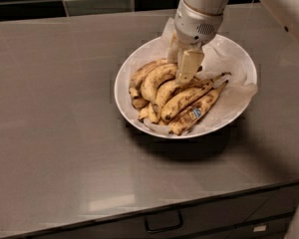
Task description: Pick banana from white bowl
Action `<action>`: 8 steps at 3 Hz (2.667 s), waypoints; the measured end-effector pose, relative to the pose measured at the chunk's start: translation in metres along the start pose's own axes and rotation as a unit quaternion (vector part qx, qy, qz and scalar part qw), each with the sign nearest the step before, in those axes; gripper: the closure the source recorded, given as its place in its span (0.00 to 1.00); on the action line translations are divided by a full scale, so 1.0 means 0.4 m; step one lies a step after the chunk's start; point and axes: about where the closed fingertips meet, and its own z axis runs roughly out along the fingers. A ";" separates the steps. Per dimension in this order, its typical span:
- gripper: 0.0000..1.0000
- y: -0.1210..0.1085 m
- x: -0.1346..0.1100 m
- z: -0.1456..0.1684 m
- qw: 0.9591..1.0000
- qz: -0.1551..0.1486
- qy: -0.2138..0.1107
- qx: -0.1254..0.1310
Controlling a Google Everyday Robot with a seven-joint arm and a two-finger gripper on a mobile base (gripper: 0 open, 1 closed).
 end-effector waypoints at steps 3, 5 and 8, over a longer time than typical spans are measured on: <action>0.51 -0.005 -0.001 0.007 1.000 0.000 0.002 0.000; 0.58 -0.005 -0.005 0.005 1.000 -0.004 0.001 0.000; 0.59 0.002 -0.014 0.009 1.000 -0.015 -0.006 0.000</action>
Offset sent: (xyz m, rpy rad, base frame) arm -0.0177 -0.0097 -0.0029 -0.0410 0.0688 0.0147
